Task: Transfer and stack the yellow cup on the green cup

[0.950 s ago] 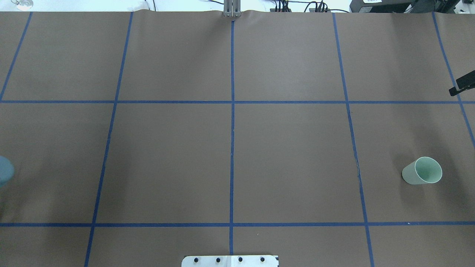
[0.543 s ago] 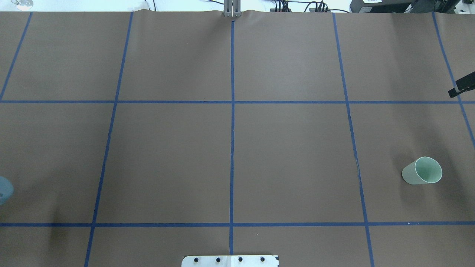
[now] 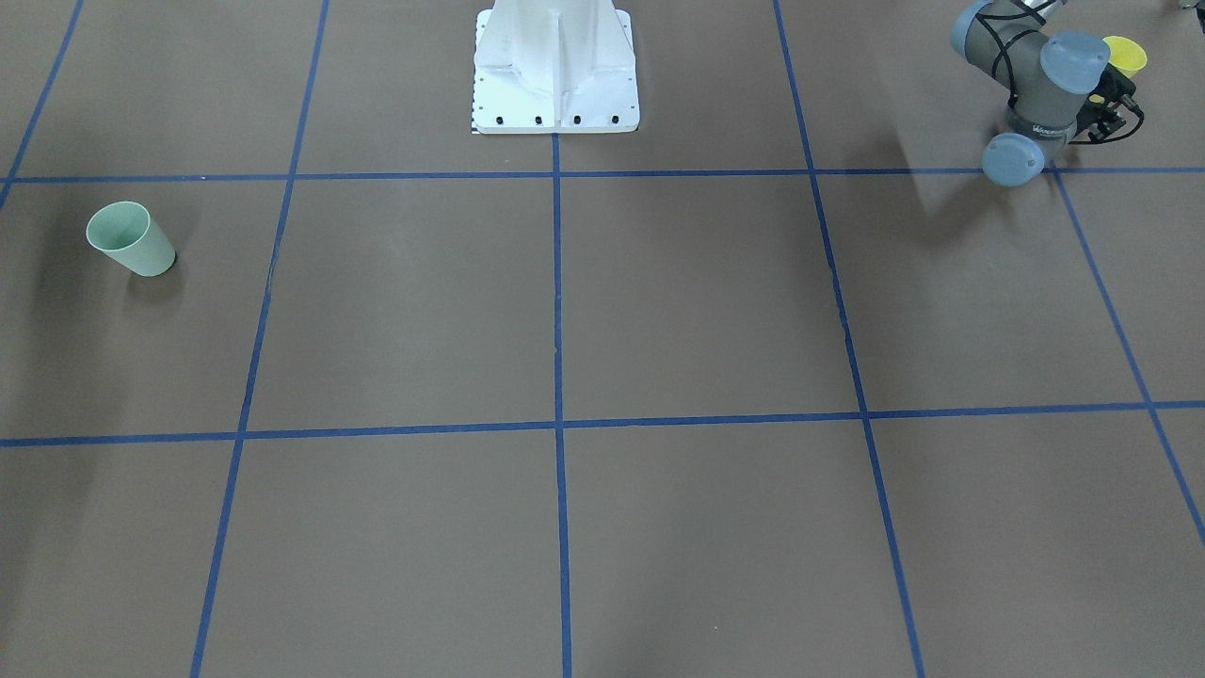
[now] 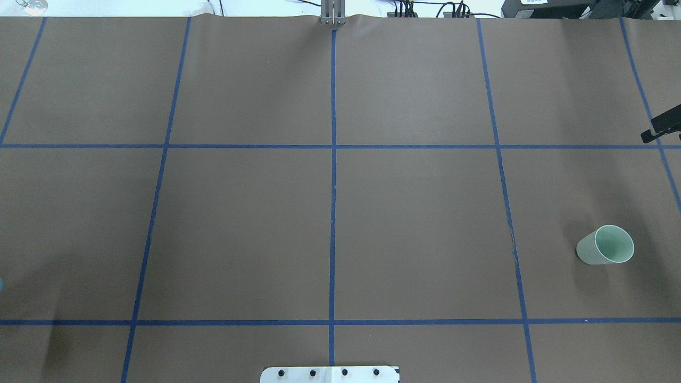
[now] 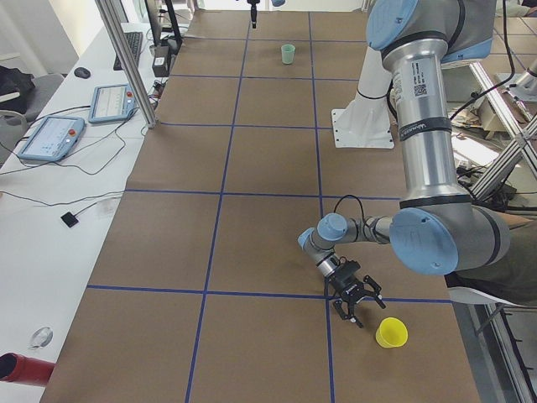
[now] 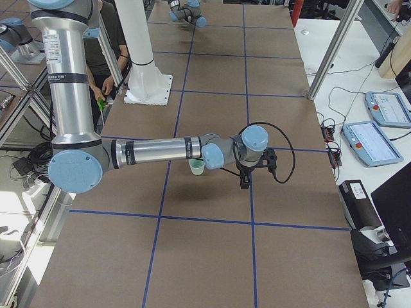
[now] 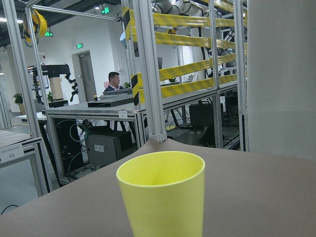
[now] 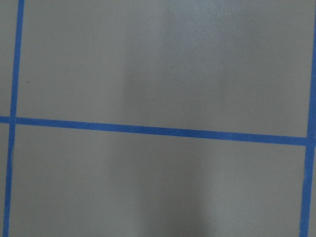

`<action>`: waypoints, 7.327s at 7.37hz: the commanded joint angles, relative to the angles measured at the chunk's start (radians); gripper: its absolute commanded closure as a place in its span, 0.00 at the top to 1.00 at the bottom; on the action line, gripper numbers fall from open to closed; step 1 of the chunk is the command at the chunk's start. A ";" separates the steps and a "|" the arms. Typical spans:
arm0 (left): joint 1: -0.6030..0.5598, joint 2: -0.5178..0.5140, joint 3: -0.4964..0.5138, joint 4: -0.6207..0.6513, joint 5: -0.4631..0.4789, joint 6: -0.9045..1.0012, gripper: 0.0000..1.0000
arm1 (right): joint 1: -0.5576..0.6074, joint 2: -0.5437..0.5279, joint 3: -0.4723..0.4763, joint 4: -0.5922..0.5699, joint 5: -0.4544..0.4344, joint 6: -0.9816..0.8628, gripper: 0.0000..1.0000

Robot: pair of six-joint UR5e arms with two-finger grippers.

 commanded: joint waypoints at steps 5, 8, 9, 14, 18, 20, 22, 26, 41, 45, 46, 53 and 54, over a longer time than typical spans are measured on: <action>0.009 0.024 0.037 -0.048 -0.037 -0.031 0.99 | -0.016 0.003 0.008 0.002 0.000 0.019 0.99; 0.012 0.036 0.088 -0.096 -0.041 -0.032 0.99 | -0.022 0.005 0.022 0.005 0.002 0.027 0.99; 0.016 0.036 0.088 -0.097 -0.063 -0.038 0.99 | -0.032 0.003 0.043 0.009 0.000 0.089 0.99; 0.032 0.039 0.131 -0.132 -0.121 -0.050 0.99 | -0.037 0.005 0.053 0.009 0.000 0.096 0.99; 0.039 0.045 0.154 -0.157 -0.133 -0.054 0.74 | -0.037 0.002 0.059 0.009 0.000 0.098 0.99; 0.045 0.056 0.154 -0.165 -0.133 -0.057 0.58 | -0.037 0.002 0.059 0.009 0.000 0.098 0.99; 0.050 0.085 0.154 -0.174 -0.132 -0.054 0.55 | -0.037 0.002 0.061 0.008 0.000 0.099 0.99; 0.055 0.162 0.142 -0.208 0.009 0.023 0.55 | -0.037 0.002 0.053 0.005 0.002 0.101 0.99; -0.392 -0.112 -0.040 -0.596 1.196 0.787 0.58 | -0.065 0.106 -0.028 0.003 0.049 0.214 0.99; -0.266 -0.137 -0.011 -1.279 1.312 1.368 0.57 | -0.066 0.182 -0.056 0.005 0.045 0.234 0.99; -0.228 -0.219 0.041 -1.491 1.312 1.513 0.58 | -0.068 0.210 -0.080 0.005 0.041 0.236 0.99; -0.074 -0.746 0.140 -1.625 0.837 2.081 0.56 | -0.158 0.403 -0.098 0.008 0.040 0.310 0.99; -0.063 -0.821 0.201 -1.625 0.763 2.176 0.56 | -0.216 0.417 -0.055 0.009 0.037 0.390 0.99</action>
